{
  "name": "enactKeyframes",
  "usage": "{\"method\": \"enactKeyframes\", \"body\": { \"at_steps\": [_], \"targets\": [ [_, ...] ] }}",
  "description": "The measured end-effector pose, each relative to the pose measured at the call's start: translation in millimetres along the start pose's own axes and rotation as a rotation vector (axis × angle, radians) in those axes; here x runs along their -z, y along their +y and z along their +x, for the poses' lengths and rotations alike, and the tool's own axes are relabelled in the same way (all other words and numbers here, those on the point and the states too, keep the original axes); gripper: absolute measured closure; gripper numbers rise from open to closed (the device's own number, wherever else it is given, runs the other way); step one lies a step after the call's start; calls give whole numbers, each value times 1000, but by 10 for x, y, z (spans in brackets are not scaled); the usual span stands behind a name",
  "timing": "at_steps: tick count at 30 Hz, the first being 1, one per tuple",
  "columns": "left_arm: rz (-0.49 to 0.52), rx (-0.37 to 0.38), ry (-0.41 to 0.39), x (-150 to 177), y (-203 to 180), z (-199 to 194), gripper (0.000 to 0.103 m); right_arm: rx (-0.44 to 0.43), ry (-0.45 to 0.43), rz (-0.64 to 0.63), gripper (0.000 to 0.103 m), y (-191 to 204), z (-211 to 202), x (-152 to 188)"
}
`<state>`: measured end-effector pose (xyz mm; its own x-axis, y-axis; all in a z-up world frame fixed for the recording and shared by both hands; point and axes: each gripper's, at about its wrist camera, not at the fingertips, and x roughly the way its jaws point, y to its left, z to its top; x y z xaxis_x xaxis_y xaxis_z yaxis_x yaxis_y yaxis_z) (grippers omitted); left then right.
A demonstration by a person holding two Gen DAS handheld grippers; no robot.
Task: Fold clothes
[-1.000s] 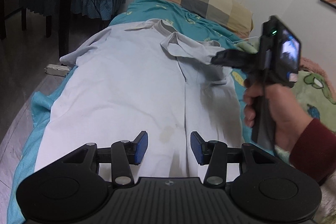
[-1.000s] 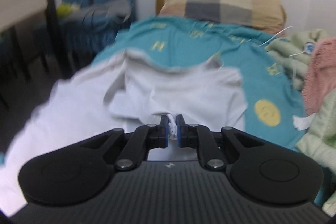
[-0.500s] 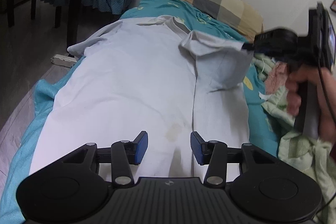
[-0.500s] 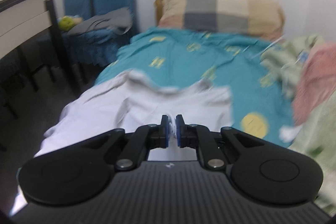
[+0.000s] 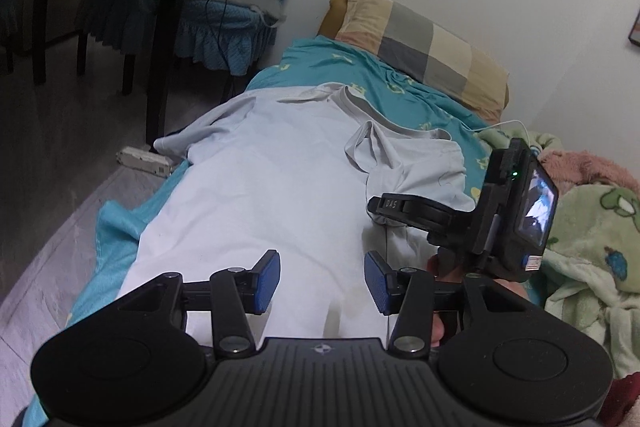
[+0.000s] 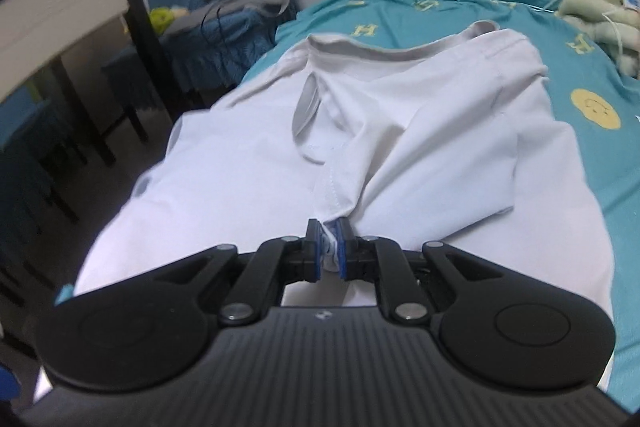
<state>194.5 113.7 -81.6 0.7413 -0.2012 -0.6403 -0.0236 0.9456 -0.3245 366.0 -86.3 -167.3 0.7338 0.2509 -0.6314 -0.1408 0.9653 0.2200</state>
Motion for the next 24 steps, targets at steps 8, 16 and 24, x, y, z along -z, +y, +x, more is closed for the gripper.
{"method": "enactKeyframes", "body": {
  "at_steps": [8,16,24],
  "targets": [
    [47,19,-29,28,-97,-70,46,-29,-119,10,47,-21,-915,-33],
    [105,-3,-65,114,-206,-239,29,-44,-170,19,16,-131,-2012,363],
    [160,-40,-78,240,-294,-345,4,12,-225,32,15,-235,-2386,670]
  ]
}}
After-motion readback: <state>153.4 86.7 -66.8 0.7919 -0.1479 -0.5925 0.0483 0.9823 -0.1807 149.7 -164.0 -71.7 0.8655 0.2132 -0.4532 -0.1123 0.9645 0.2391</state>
